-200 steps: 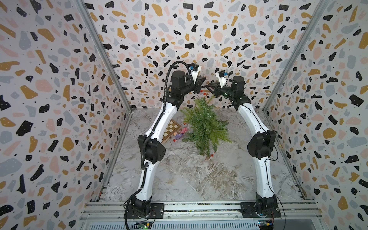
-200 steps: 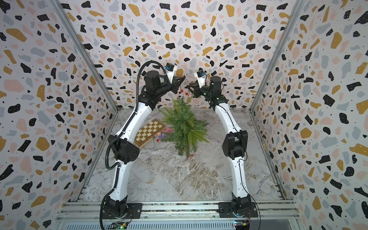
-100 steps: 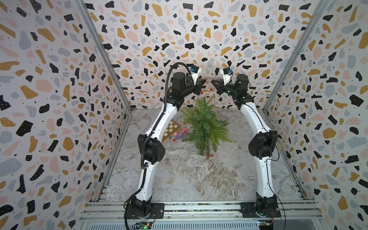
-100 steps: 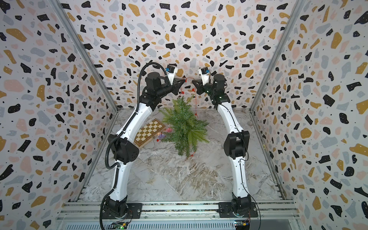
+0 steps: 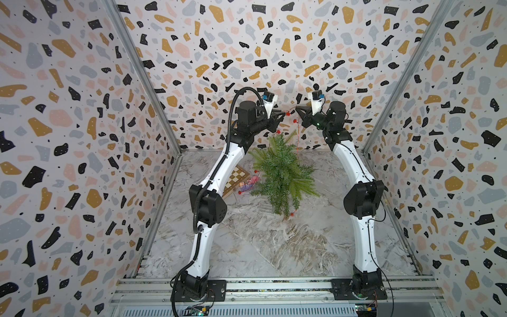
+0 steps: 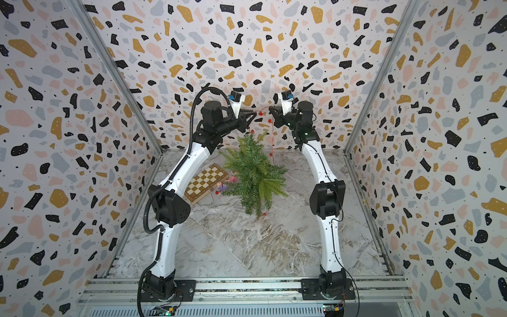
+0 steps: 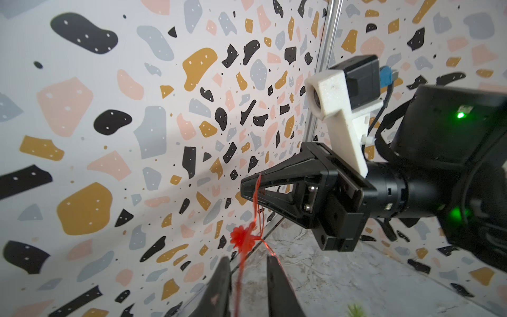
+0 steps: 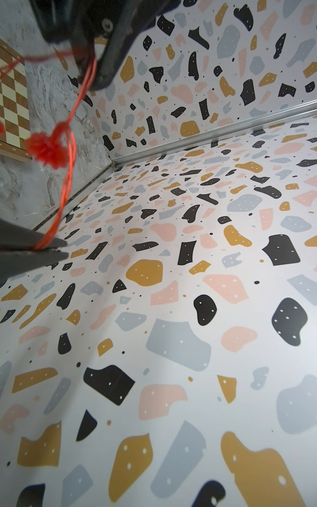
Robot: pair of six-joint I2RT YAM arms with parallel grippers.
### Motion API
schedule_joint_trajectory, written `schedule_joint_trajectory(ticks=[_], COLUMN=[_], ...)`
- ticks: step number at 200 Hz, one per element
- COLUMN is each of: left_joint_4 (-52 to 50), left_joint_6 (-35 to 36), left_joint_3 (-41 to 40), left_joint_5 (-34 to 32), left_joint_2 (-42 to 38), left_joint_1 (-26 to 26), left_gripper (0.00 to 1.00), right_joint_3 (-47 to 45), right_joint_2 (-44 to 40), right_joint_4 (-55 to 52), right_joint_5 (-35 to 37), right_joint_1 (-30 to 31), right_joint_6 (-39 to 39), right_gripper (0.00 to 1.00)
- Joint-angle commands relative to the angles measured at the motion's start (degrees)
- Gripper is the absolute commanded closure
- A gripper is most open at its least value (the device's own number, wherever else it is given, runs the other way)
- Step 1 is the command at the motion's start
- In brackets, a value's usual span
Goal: Remove string lights from the small christmas tree
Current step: Remove the light string from the Christmas tree.
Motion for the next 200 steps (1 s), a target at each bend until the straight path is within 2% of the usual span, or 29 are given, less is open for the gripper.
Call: schedule_joint_trajectory(ticks=[1,41,106,132,170,200], left_joint_4=[0.93,-5.42,-15.96,-18.47,-18.37,-17.82], left_joint_6=[-0.57,1.12,3.03,2.65,1.99,0.95], left_joint_3=[0.51,2.03,1.39,-5.18,-19.13,-29.48], left_joint_5=[0.84,1.04,-1.94,-2.48,-7.06,-6.99], left_joint_2=[-3.10,-4.76,-10.95,-16.90,-27.66,-35.38], left_joint_1=[-0.29,-0.29,-0.10,-0.10,-0.10,-0.11], left_gripper=[0.51,0.36,0.30,0.29,0.27,0.26], right_joint_3=[2.32,2.32,2.32,2.32,2.42,2.41], right_joint_2=[-2.95,-3.03,-3.85,-4.19,-4.98,-5.51], right_joint_4=[1.39,2.05,1.77,1.68,1.73,0.96], right_joint_5=[0.26,0.53,1.89,2.91,3.82,5.18], right_joint_1=[-0.30,-0.19,-0.28,-0.32,-0.40,-0.41], right_joint_6=[0.77,1.42,1.20,1.20,0.57,0.07], right_gripper=[1.00,1.00,1.00,1.00,1.00,1.00])
